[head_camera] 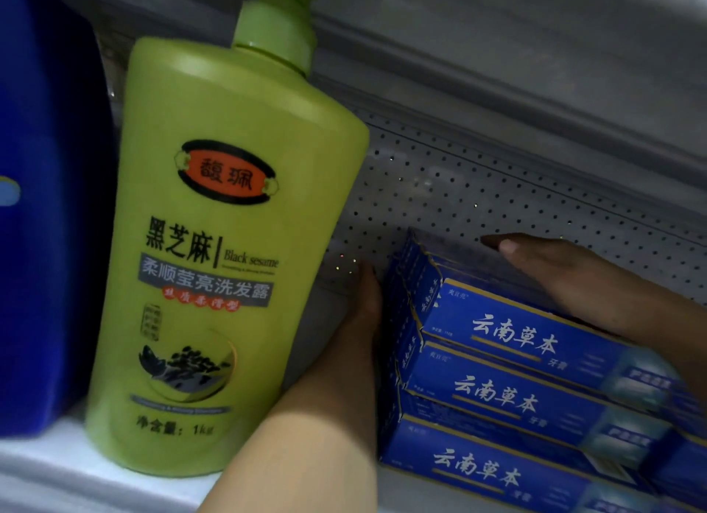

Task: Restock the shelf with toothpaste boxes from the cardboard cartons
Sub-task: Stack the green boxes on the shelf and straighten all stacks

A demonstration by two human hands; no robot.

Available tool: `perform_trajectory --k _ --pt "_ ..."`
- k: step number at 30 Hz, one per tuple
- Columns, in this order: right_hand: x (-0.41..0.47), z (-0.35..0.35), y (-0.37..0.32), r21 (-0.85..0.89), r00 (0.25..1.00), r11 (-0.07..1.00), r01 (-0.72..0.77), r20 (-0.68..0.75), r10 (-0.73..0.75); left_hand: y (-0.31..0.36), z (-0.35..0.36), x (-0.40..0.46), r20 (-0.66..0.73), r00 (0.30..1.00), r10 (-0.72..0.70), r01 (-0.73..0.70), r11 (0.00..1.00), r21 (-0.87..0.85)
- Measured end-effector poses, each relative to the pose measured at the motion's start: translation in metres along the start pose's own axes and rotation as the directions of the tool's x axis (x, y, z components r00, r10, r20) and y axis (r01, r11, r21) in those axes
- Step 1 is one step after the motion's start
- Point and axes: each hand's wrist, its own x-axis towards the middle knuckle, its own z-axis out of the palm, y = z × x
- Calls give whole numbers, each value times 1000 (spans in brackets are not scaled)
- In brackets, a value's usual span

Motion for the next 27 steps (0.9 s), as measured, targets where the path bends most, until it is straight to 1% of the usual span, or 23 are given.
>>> perform_trajectory --k 2,5,6,9,11,14,20,23,25,27 --pt "-14 -5 5 -46 999 998 39 -23 -40 0 1 -7 18 1000 -3 2 1000 18" --pt "-40 -2 6 -151 986 978 141 -64 -152 1 -4 -22 38 999 -35 32 997 68" --pt "-45 3 8 -184 989 974 135 -41 -145 0 -7 -23 32 998 -52 50 996 75" --pt "-61 21 7 -359 988 921 149 21 -152 -1 -10 -30 19 998 -58 55 989 139" --pt "-63 28 8 -427 986 894 137 -28 -164 -1 -10 -29 25 998 -51 46 986 161" --pt "-56 31 13 -435 976 890 134 -95 -193 -1 -10 -28 35 999 -41 34 983 181" --pt "-51 33 16 -456 970 879 139 -116 -213 -3 -8 -26 51 997 -63 50 971 232" --pt "-51 33 15 -471 970 872 133 -118 -211 -2 -9 -30 50 996 -77 64 972 224" --pt "-52 33 14 -480 973 869 119 -119 -199 -2 -9 -34 42 996 -72 64 982 177" --pt "-55 34 14 -453 968 886 103 -159 -194 -3 -7 -41 38 997 -61 53 984 171"
